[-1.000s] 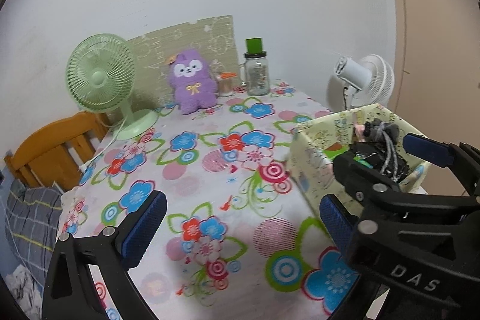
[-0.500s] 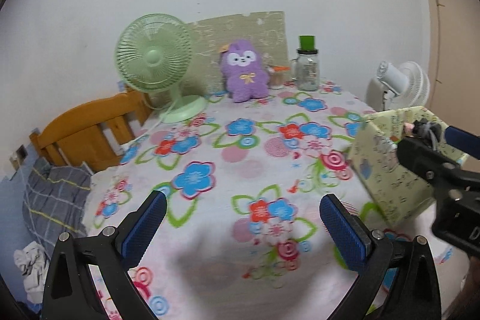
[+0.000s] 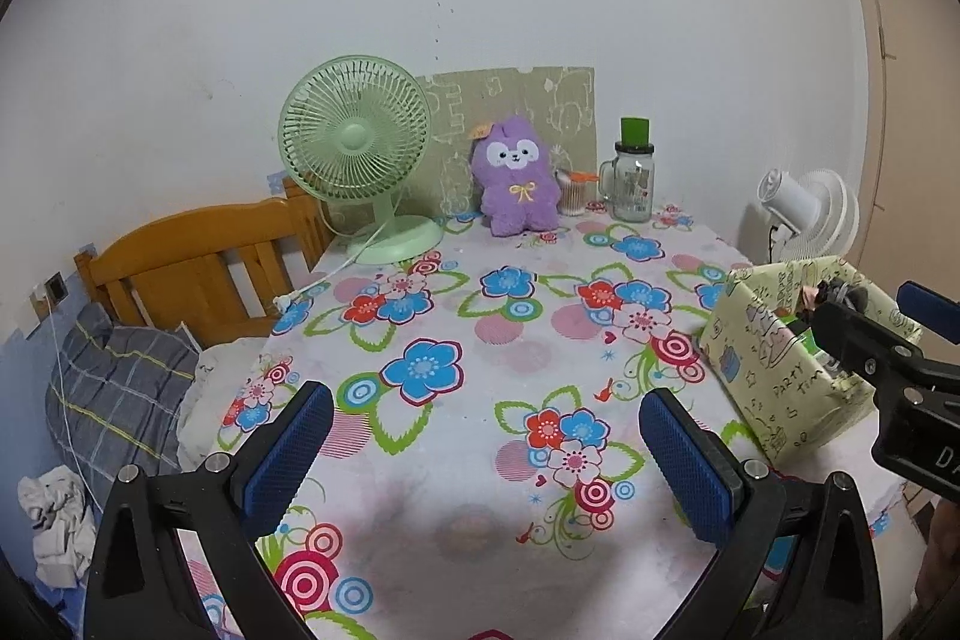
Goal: Organize soft objects
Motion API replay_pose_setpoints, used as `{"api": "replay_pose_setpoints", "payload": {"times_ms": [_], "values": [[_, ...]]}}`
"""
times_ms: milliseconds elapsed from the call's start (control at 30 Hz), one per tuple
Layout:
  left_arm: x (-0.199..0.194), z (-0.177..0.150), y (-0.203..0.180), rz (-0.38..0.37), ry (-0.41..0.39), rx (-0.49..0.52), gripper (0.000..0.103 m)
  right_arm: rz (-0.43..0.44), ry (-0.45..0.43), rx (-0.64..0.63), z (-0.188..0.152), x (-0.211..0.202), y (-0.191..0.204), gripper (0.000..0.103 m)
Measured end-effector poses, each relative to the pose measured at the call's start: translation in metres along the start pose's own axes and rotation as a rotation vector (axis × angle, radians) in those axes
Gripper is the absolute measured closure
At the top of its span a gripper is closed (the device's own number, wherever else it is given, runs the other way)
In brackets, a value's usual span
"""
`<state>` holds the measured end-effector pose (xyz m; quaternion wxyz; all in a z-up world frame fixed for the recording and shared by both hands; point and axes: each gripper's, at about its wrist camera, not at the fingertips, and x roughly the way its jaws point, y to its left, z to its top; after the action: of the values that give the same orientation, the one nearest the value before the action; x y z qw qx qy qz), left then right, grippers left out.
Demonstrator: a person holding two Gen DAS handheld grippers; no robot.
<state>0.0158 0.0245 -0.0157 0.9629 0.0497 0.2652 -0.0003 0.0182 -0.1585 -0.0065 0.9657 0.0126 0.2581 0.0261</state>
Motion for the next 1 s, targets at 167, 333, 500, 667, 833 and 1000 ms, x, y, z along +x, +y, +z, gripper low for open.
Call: {"api": "replay_pose_setpoints", "payload": {"times_ms": [167, 333, 500, 667, 833, 1000], "values": [[-0.013, 0.002, -0.002, -0.013, -0.029, -0.013, 0.000, -0.003, -0.026, 0.007, -0.001, -0.011, -0.004, 0.007], [-0.024, 0.006, -0.006, -0.028, -0.061, -0.021, 0.000, -0.004, -0.055, 0.005, 0.000, -0.021, -0.006, 0.006], [-0.030, 0.008, -0.010, -0.050, -0.082, -0.013, 0.000, -0.005, -0.076, 0.013, 0.000, -0.029, -0.010, 0.005], [-0.031, 0.009, -0.012, -0.061, -0.084, -0.010, 0.000, -0.011, -0.083, 0.030, -0.001, -0.032, -0.015, 0.005], [-0.035, 0.012, -0.013, -0.063, -0.099, -0.015, 0.000, -0.010, -0.091, 0.035, -0.001, -0.035, -0.016, 0.005], [-0.037, 0.013, -0.015, -0.066, -0.106, -0.019, 0.000, -0.013, -0.101, 0.039, 0.000, -0.038, -0.019, 0.005]]}}
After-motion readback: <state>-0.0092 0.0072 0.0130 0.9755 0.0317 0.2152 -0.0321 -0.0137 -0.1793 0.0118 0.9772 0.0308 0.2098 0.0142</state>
